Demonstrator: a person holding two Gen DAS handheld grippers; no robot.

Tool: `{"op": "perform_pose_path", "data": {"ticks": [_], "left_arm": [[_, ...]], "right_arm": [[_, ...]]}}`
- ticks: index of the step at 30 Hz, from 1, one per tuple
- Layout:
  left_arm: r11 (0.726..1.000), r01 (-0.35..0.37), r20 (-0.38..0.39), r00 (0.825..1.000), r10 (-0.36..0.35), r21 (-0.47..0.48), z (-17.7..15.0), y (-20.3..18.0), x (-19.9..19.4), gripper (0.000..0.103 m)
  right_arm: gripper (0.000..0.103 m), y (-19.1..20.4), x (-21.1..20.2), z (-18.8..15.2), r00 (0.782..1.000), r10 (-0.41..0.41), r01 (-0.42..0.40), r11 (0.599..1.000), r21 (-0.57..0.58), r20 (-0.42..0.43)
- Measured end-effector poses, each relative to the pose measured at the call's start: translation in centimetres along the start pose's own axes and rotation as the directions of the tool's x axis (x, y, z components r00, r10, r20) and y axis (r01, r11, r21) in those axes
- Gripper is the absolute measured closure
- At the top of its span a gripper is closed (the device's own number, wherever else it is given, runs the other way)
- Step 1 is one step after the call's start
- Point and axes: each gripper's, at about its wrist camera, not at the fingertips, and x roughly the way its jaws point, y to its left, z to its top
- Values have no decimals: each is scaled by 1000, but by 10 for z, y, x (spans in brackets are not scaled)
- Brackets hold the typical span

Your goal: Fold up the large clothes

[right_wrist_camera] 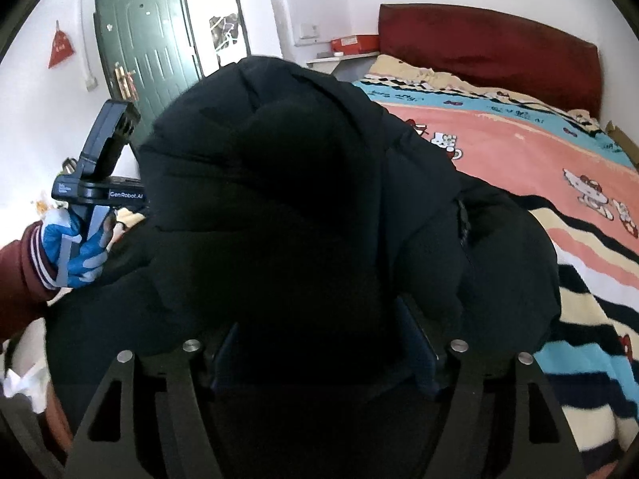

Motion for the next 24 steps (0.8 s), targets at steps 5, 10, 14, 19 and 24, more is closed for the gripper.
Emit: {"op": "perform_pose_path", "data": {"ticks": [5, 10, 14, 19, 24], "left_arm": [[1000, 22, 72, 997, -22, 5, 27, -6, -34, 97], [999, 29, 122, 992, -27, -14, 68, -11, -35, 66], [998, 61, 131, 990, -57, -22, 94, -19, -20, 66], [997, 75, 104, 992, -75, 5, 104, -32, 7, 66], [997, 56, 1, 998, -56, 53, 70, -41, 42, 66]], "right_arm": [[32, 2, -31, 11, 997, 68, -67, 998, -7, 47], [32, -7, -33, 52, 994, 33, -31, 999, -19, 100], [32, -22, -12, 85, 995, -10, 12, 1000, -13, 104], [32, -35, 27, 100, 997, -41, 40, 999, 13, 62], [32, -40, 54, 74, 999, -17, 18, 999, 34, -28]]}}
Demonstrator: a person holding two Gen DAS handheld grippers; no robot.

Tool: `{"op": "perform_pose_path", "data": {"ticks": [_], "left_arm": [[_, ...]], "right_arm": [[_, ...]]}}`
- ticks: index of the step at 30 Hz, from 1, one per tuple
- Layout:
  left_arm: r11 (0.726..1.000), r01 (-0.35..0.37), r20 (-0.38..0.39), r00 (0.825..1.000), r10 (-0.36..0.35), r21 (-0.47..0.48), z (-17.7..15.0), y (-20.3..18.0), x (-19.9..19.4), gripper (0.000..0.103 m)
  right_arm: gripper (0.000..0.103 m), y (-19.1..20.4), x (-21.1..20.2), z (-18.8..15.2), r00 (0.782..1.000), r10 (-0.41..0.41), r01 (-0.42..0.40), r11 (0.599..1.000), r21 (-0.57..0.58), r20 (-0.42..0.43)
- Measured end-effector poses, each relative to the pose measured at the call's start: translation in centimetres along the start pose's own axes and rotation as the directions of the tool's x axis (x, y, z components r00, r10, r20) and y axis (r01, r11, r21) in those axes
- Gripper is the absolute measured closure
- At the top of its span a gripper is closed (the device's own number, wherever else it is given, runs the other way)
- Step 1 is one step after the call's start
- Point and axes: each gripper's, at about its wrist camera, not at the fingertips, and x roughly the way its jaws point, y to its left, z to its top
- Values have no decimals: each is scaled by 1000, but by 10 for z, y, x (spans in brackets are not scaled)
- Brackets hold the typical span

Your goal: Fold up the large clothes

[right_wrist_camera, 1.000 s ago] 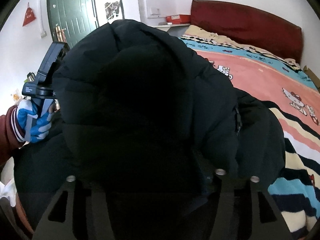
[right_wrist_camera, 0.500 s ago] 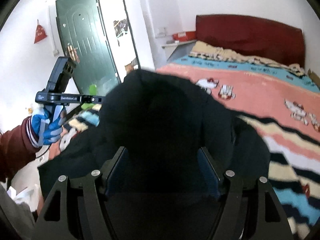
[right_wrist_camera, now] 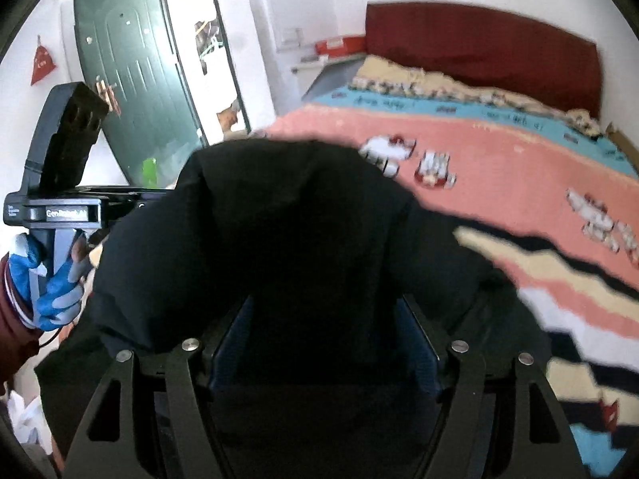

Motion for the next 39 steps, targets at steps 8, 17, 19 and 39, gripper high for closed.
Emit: {"op": "perform_pose_path", "data": {"ticks": [8, 17, 19, 39], "left_arm": [[997, -26, -33, 999, 28, 68, -55, -15, -15, 66], [995, -77, -18, 997, 78, 69, -82, -12, -3, 66], [994, -88, -10, 996, 89, 63, -83, -9, 7, 66], [998, -59, 63, 996, 61, -28, -40, -2, -36, 62]], "right_arm": [[32, 37, -10, -51, 996, 46, -48, 999, -25, -76], [32, 47, -6, -68, 993, 16, -23, 998, -59, -116], [32, 43, 5, -69, 992, 5, -10, 999, -44, -125], [29, 31, -35, -36, 998, -43, 40, 998, -47, -51]]}}
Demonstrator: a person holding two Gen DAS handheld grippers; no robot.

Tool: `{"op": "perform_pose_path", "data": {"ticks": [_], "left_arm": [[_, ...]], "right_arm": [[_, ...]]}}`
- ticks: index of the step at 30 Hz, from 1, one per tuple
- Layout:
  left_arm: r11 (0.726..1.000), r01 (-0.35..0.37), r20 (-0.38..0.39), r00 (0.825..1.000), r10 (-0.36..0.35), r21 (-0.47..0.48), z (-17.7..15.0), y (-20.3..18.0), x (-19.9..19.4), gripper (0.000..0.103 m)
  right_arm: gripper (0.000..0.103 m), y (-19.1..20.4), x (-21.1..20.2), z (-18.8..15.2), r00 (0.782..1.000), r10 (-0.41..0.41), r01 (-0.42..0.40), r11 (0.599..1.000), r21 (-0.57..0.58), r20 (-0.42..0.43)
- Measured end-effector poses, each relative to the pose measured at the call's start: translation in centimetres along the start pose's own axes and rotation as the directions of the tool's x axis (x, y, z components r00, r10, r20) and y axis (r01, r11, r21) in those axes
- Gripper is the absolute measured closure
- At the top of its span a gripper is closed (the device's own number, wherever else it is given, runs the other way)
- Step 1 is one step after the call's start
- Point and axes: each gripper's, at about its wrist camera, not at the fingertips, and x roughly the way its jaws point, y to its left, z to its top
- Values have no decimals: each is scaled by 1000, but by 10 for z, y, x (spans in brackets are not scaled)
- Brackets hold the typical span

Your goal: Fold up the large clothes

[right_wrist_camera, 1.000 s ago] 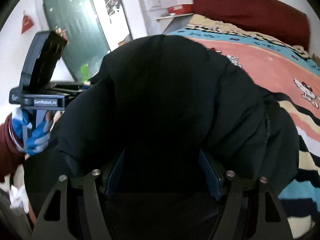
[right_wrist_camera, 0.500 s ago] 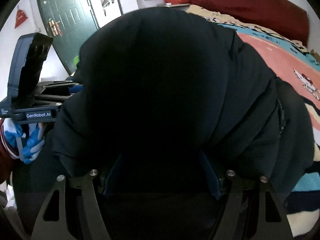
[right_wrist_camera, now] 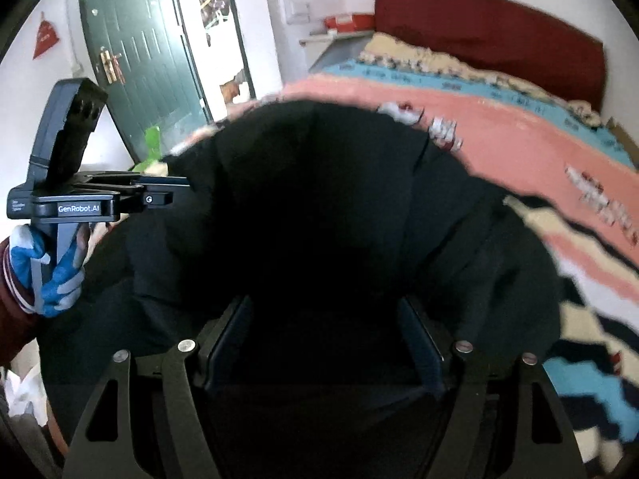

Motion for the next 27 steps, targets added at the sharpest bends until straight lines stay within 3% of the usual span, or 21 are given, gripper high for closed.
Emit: {"op": "perform_pose_path", "data": {"ticks": [4, 11, 16, 20, 27], "left_arm": [[1000, 8, 20, 1000, -9, 15, 31, -8, 5, 60], [998, 12, -14, 1000, -11, 59, 65, -21, 48, 60], [992, -27, -122, 992, 42, 120, 50, -23, 96, 60], [994, -30, -141, 989, 45, 108, 33, -15, 121, 59], [992, -57, -164, 984, 75, 111, 32, -19, 113, 58]], "right_arm": [[28, -12, -15, 30, 997, -50, 51, 999, -3, 60], [28, -41, 24, 74, 995, -60, 55, 996, 65, 78], [28, -50, 60, 72, 998, -57, 55, 996, 71, 20], [28, -54, 91, 54, 994, -105, 107, 993, 47, -43], [28, -53, 91, 46, 990, -133, 136, 988, 67, -53]]}}
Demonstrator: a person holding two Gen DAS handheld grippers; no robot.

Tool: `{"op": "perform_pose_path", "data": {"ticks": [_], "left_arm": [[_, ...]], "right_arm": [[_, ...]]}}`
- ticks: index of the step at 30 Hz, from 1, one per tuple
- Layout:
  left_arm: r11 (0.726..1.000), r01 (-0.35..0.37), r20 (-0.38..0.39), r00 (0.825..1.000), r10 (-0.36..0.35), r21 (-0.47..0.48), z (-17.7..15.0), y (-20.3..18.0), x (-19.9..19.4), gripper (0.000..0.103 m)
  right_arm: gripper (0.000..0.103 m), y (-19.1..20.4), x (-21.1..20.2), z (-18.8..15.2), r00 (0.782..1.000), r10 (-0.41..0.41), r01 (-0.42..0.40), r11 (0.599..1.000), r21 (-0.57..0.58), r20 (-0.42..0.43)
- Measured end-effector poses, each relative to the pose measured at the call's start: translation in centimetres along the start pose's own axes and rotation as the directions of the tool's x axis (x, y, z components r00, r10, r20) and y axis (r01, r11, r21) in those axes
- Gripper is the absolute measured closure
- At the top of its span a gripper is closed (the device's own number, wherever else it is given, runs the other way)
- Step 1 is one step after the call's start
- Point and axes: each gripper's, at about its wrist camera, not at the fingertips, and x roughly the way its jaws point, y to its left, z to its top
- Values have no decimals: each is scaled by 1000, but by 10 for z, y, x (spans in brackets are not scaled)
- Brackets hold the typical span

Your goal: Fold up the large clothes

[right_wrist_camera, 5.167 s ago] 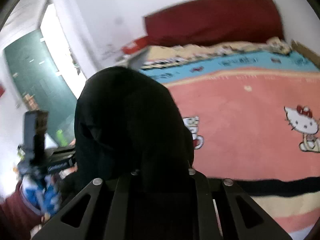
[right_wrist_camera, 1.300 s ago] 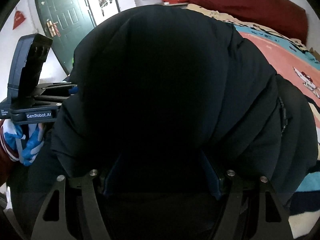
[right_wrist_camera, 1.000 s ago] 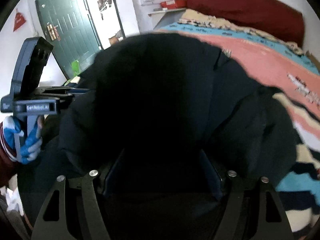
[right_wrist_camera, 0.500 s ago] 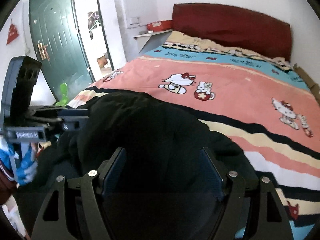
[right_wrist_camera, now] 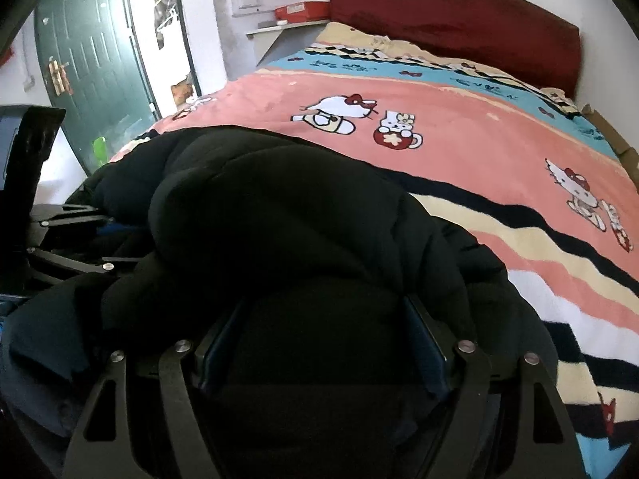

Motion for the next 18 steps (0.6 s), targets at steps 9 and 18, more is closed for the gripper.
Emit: {"op": "perform_pose_path", "data": {"ticks": [9, 18], "left_arm": [[999, 20, 88, 996, -24, 42, -35, -30, -73, 58], [1000, -22, 48, 999, 21, 4, -71, -27, -34, 55]], "right_arm": [[28, 24, -76, -32, 998, 17, -16, 999, -32, 57], [28, 34, -58, -77, 1000, 19, -19, 1000, 9, -22]]}}
